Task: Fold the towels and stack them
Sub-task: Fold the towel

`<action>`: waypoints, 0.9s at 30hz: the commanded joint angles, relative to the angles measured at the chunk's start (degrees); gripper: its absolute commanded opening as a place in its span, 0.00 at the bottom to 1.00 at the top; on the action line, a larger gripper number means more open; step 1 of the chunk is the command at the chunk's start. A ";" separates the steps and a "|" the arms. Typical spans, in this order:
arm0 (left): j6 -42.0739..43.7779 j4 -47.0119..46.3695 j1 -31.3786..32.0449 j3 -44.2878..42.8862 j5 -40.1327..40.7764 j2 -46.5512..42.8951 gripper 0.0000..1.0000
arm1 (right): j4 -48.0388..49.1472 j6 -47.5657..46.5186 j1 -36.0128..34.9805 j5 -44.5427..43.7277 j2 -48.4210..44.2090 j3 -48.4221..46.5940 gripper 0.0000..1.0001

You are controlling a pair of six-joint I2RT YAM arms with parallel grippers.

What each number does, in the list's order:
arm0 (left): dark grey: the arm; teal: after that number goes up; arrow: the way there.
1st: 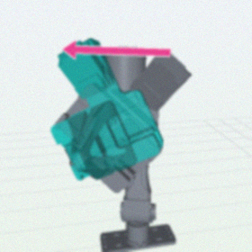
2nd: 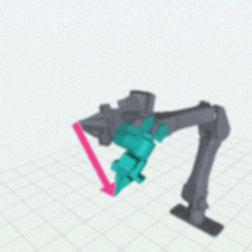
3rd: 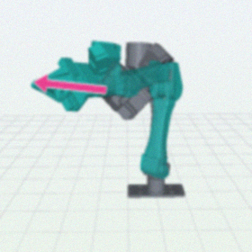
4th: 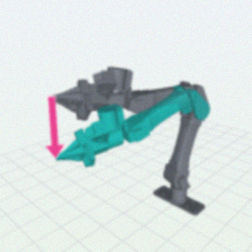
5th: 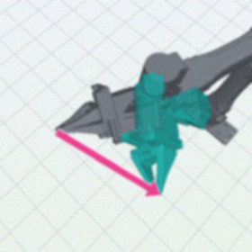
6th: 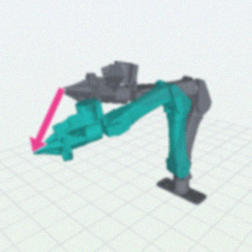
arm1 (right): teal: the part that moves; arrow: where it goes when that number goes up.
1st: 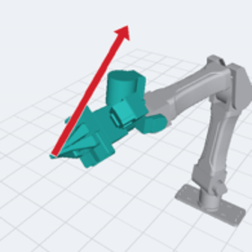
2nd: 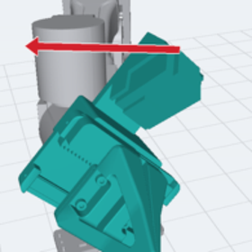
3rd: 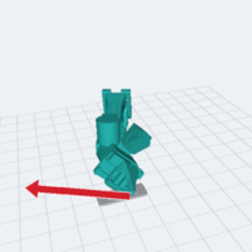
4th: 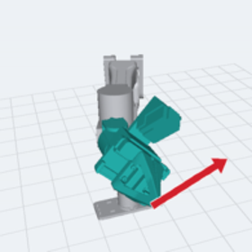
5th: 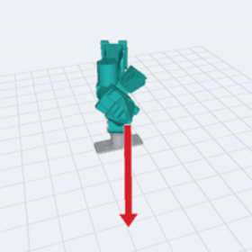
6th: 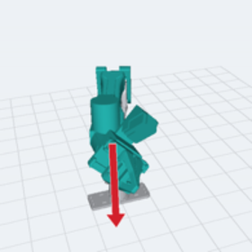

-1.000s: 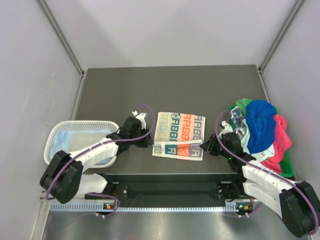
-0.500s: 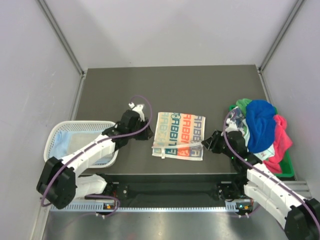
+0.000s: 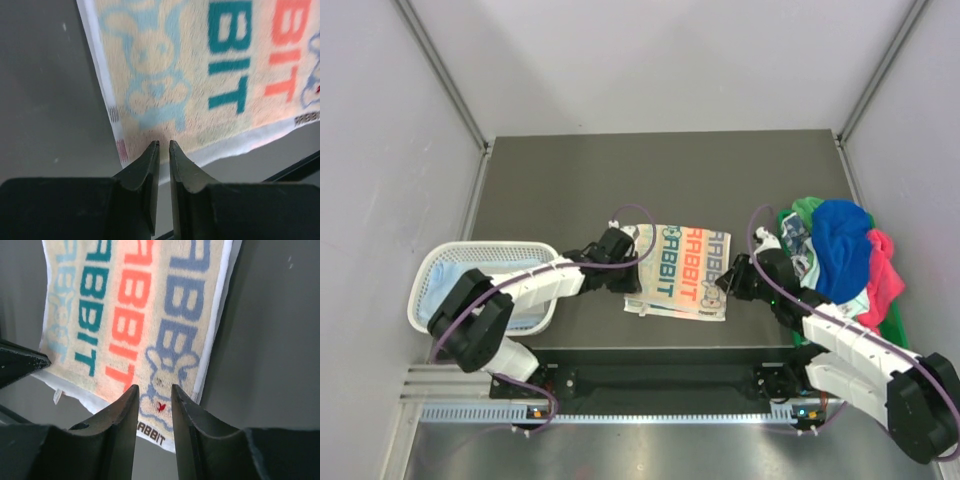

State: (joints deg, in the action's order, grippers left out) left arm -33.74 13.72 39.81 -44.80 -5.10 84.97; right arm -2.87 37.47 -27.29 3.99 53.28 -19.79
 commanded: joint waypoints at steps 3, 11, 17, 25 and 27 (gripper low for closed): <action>-3.35 -0.27 1.93 5.59 1.06 -4.72 0.18 | 1.03 4.62 -3.47 -0.47 -1.95 4.49 0.33; -4.23 -0.97 3.95 7.53 0.36 -1.39 0.15 | 1.56 7.09 -4.44 0.58 0.34 6.52 0.33; -5.37 0.60 4.66 7.88 1.59 -1.38 0.15 | -1.60 6.65 -4.70 -1.17 -0.89 6.52 0.37; -11.70 2.10 4.84 10.69 4.22 -4.46 0.13 | -5.46 5.50 -4.88 -2.57 2.28 4.85 0.38; -12.76 2.80 5.01 11.22 4.66 -5.60 0.12 | -7.14 5.33 -4.88 -3.72 1.83 4.33 0.38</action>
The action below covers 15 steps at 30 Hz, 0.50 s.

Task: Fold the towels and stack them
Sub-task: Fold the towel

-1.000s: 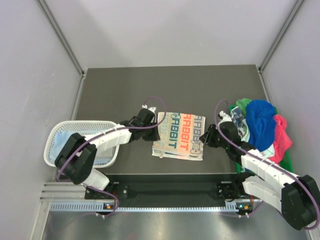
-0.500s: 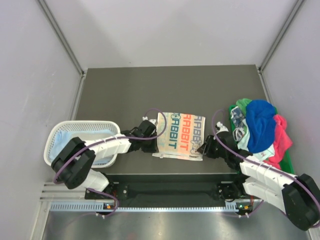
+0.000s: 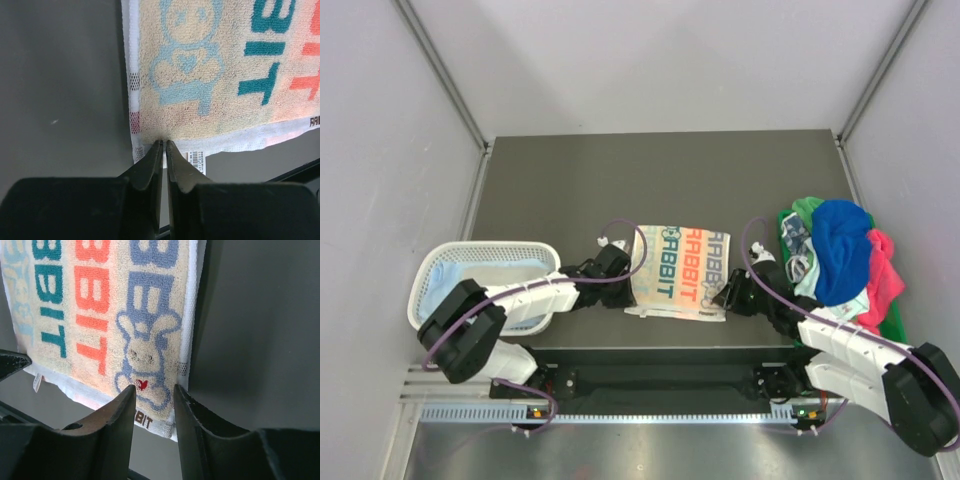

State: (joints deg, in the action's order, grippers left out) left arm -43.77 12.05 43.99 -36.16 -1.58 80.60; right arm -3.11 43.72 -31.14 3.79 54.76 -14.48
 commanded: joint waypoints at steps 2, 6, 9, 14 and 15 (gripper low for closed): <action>-3.25 4.99 1.19 3.20 1.06 -2.19 0.12 | -8.91 -1.18 -1.12 -3.53 0.17 -1.77 0.37; -3.87 6.58 1.71 3.64 1.06 -3.69 0.11 | -10.51 -1.45 -1.03 -5.46 0.08 -2.74 0.37; -3.69 7.89 1.72 2.77 1.06 -5.62 0.12 | -12.34 -2.41 -0.77 -6.60 -0.36 -4.94 0.38; -0.02 15.08 1.72 -7.04 4.39 -9.14 0.17 | -14.55 -6.97 2.13 -6.61 0.52 -12.13 0.40; 0.61 15.97 1.72 -9.43 5.27 -9.32 0.19 | -14.90 -7.60 2.83 -6.43 0.96 -13.46 0.40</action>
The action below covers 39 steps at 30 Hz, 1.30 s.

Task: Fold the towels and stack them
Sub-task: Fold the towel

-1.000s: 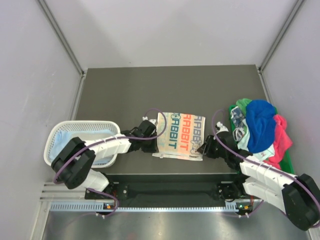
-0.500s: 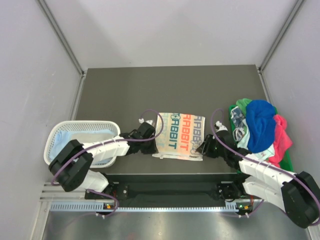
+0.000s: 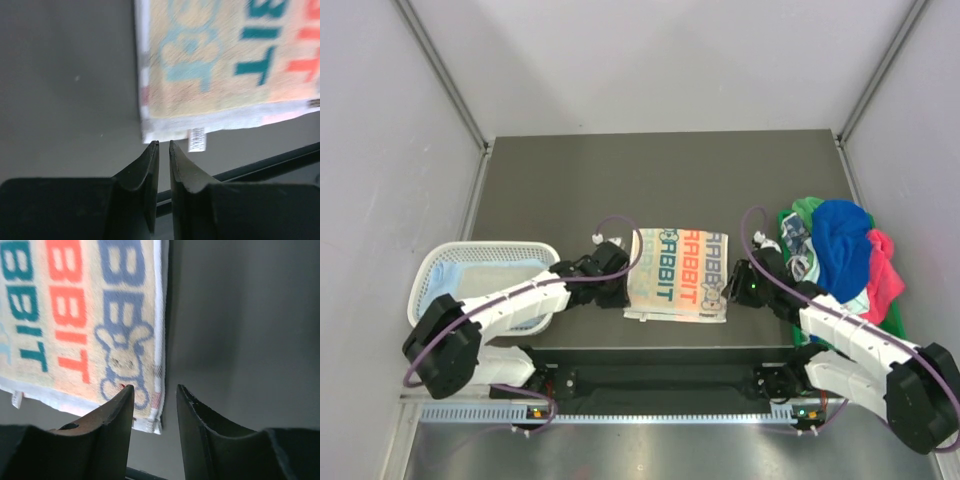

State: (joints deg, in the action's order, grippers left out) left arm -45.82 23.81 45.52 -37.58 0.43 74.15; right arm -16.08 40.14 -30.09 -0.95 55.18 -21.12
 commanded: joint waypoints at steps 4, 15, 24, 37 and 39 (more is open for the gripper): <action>6.18 3.27 -1.56 -17.51 7.40 -0.77 0.24 | 1.28 -5.34 2.05 -0.20 4.58 -13.23 0.38; 11.02 -10.28 -14.92 -37.38 -14.10 28.58 0.23 | 31.17 2.13 1.87 13.06 35.49 -27.74 0.29; 12.77 -14.41 -19.33 -38.00 -15.55 37.73 0.24 | 42.53 8.11 1.70 11.95 49.23 -29.77 0.25; 11.81 -8.35 -21.00 -37.65 -2.89 41.16 0.22 | 40.07 7.23 9.69 12.81 45.99 -23.79 0.24; 11.63 -7.99 -21.08 -37.48 -1.14 40.99 0.22 | 39.63 6.88 11.97 13.69 45.29 -22.74 0.24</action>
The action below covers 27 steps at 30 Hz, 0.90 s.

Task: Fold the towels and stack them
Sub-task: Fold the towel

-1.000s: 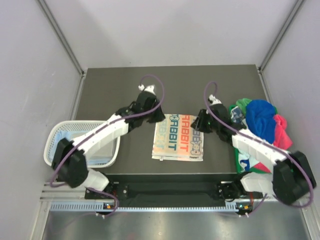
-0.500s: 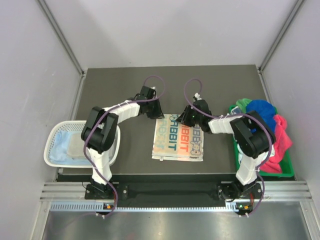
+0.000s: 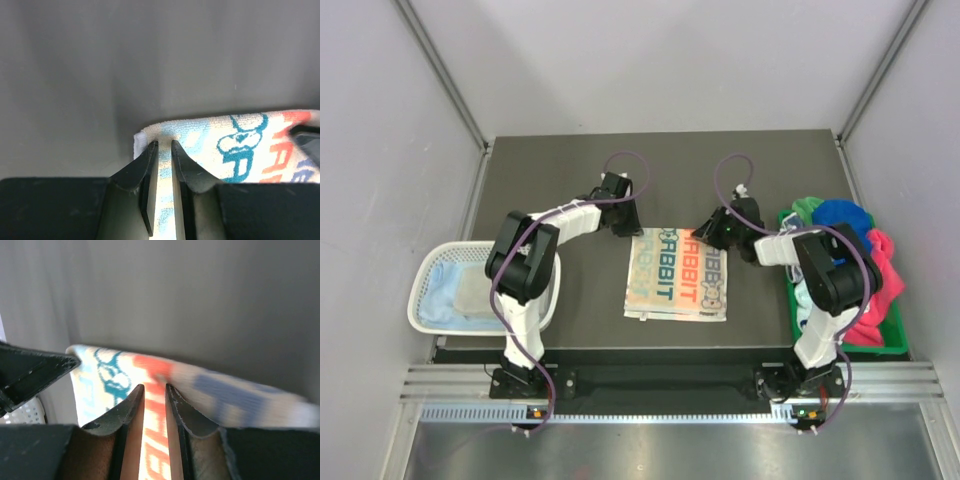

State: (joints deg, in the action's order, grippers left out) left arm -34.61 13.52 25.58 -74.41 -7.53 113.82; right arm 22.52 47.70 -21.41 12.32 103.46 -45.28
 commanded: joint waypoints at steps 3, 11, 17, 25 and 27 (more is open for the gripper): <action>-0.11 2.65 -1.41 -0.47 7.00 0.97 0.22 | -2.03 -3.31 5.84 0.78 -3.26 1.07 0.24; 0.95 0.99 -1.50 -0.73 4.63 0.35 0.23 | -8.80 -7.44 8.13 -2.20 -4.67 -0.25 0.22; 2.53 3.71 -1.50 -4.69 3.75 0.79 0.23 | -13.29 -11.93 9.63 -7.48 -8.18 -0.25 0.22; 4.90 5.64 -1.50 -8.90 0.24 0.00 0.26 | -15.84 -15.09 9.63 -9.68 -11.26 -1.04 0.22; 5.43 6.60 -1.50 -9.17 0.49 -1.32 0.29 | -16.46 -15.97 9.54 -10.73 -12.49 -1.04 0.24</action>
State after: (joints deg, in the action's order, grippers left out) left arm -31.27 18.39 24.25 -80.84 -6.22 114.54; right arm 7.16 34.81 -12.49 4.49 94.48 -44.36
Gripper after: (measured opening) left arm 0.276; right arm 0.230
